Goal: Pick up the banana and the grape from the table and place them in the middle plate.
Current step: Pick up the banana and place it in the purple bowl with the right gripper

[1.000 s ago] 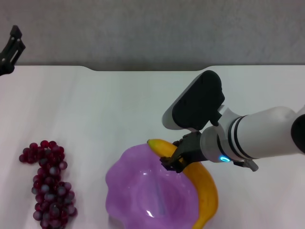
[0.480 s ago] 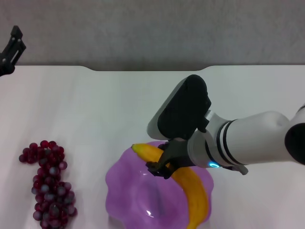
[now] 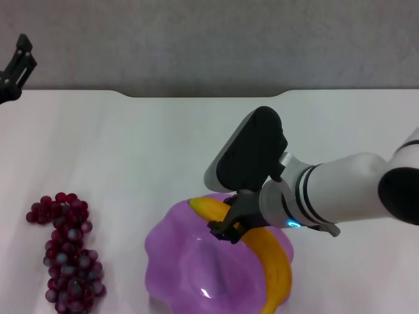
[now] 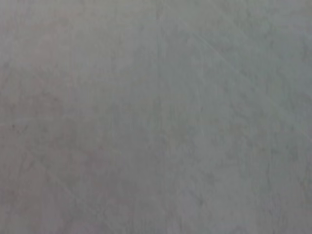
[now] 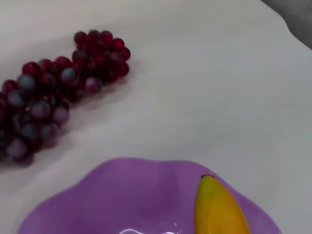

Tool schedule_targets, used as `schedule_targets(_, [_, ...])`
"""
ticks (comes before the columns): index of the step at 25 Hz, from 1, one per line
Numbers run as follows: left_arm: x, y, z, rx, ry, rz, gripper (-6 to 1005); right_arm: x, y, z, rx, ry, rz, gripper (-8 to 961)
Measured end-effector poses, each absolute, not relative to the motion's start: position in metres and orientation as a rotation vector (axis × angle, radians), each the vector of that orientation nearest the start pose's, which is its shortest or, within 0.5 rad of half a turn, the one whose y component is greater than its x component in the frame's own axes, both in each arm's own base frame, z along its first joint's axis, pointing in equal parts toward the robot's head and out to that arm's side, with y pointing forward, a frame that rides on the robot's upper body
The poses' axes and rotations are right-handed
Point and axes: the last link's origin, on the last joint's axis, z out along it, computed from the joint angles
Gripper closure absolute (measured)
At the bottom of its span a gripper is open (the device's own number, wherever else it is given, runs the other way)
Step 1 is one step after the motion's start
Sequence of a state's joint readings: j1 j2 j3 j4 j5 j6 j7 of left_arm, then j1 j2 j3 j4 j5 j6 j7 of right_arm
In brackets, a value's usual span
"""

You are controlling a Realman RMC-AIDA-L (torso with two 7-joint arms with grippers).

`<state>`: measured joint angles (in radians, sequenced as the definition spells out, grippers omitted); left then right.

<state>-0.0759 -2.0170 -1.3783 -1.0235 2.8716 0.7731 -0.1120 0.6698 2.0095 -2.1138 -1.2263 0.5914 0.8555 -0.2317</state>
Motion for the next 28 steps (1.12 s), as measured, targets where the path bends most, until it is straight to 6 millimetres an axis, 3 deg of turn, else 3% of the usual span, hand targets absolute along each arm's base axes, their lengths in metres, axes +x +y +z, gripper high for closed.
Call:
schedule_targets(9, [-0.262, 0.338, 0.064, -1.493, -0.398, -0.843, 123, 0.144, 0.357, -0.125, -2.604, 0.486, -0.36, 447])
schedule_targets(28, [-0.261, 0.339, 0.064, -1.493, -0.395, -0.846, 122, 0.144, 0.364, -0.127, -2.59, 0.516, -0.33, 409])
